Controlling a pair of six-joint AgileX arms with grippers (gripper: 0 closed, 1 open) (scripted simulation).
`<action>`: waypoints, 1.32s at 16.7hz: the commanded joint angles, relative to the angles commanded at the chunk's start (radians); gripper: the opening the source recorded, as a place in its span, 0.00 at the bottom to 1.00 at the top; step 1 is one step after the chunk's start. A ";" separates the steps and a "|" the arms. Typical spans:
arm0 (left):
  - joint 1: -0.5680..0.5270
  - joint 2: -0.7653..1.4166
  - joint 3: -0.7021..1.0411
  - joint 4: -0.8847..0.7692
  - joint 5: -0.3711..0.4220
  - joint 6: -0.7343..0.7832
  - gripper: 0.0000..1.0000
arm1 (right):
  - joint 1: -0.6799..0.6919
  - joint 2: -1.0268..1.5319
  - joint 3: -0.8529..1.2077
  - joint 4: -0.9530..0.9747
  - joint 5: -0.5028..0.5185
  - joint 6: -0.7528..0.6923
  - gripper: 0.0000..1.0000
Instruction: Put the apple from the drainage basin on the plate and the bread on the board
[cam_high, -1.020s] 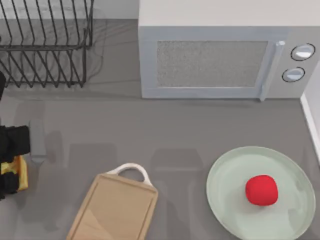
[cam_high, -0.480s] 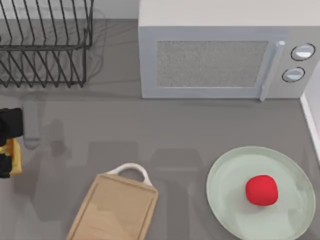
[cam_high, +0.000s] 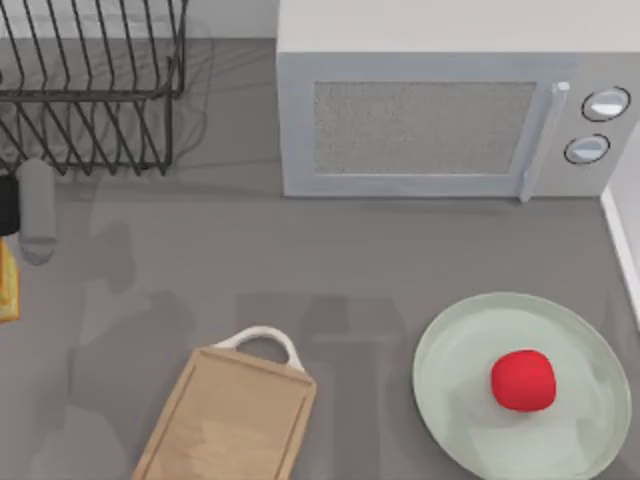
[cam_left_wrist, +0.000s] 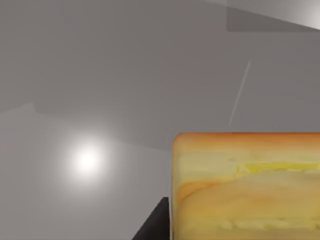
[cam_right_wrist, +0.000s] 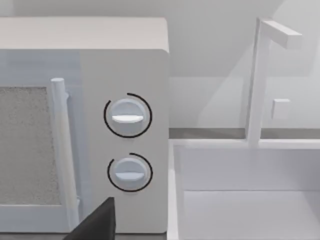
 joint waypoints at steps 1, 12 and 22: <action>0.000 0.000 0.000 0.000 0.000 0.000 0.00 | 0.000 0.000 0.000 0.000 0.000 0.000 1.00; -0.228 0.015 0.009 -0.029 -0.020 -0.451 0.00 | 0.000 0.000 0.000 0.000 0.000 0.000 1.00; -0.622 0.062 -0.030 -0.070 -0.026 -1.802 0.00 | 0.000 0.000 0.000 0.000 0.000 0.000 1.00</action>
